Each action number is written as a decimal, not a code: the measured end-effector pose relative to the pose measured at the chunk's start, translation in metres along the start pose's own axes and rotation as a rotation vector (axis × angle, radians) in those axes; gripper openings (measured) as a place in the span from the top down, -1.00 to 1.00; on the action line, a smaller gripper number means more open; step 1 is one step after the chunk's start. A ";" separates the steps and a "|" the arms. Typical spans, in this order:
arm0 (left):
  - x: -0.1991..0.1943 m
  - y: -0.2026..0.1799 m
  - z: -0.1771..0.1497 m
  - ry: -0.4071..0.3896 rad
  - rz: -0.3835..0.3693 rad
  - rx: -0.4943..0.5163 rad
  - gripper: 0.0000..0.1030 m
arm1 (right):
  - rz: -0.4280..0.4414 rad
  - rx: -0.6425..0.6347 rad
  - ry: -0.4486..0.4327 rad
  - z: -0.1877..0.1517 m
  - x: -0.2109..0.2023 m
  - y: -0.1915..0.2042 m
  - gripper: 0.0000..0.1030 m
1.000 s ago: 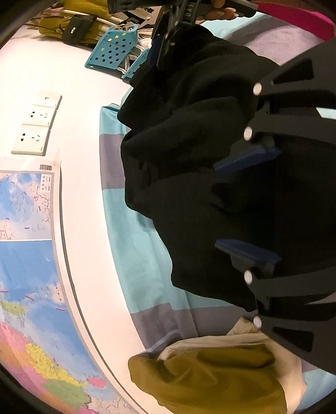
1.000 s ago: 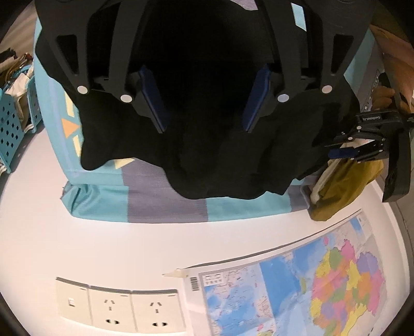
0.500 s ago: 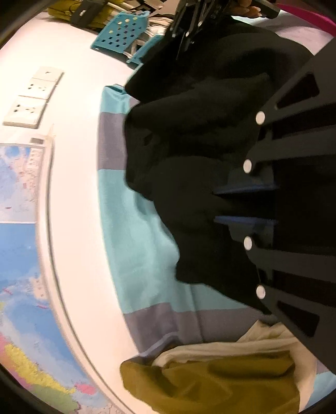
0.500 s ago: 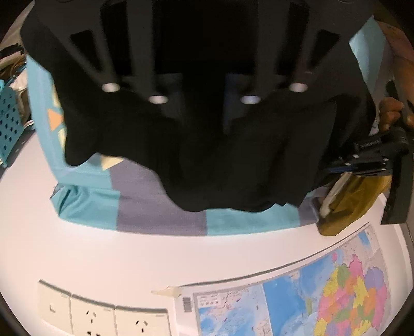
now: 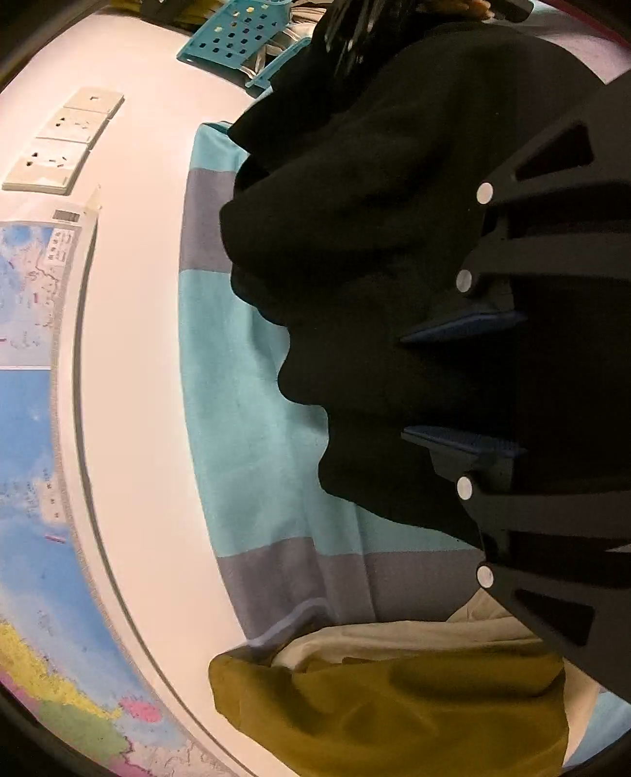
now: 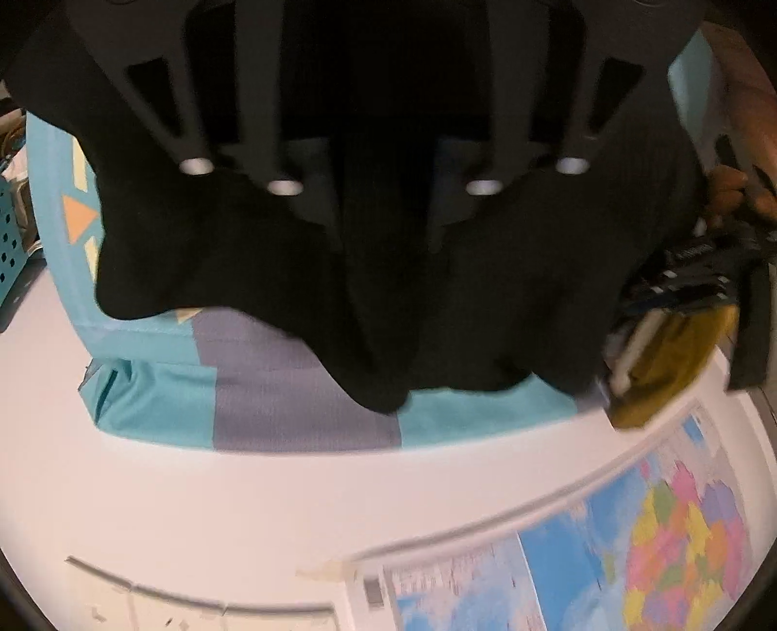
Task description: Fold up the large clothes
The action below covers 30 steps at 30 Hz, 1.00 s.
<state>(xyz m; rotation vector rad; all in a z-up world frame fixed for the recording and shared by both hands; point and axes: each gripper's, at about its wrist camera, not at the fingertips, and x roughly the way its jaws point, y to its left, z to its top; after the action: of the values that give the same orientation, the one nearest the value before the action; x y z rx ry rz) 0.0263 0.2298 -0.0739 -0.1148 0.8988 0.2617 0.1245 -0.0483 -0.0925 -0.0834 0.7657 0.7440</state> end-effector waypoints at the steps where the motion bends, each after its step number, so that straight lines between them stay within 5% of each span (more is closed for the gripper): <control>1: -0.003 0.000 0.000 -0.008 0.001 0.003 0.22 | -0.008 0.000 -0.018 -0.002 -0.008 0.000 -0.04; 9: -0.042 -0.001 -0.012 -0.108 0.028 0.033 0.06 | -0.037 0.028 -0.131 -0.032 -0.076 -0.025 -0.04; 19: -0.039 -0.012 -0.030 -0.081 -0.011 0.060 -0.09 | -0.108 0.157 -0.077 -0.055 -0.052 -0.083 0.14; 30: -0.051 0.005 -0.046 -0.075 -0.034 -0.012 -0.13 | -0.065 0.067 -0.187 -0.053 -0.103 -0.031 -0.09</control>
<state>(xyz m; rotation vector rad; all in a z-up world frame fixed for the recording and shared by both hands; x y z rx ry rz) -0.0401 0.2161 -0.0624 -0.1308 0.8202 0.2381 0.0625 -0.1485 -0.0693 0.0216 0.6065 0.6536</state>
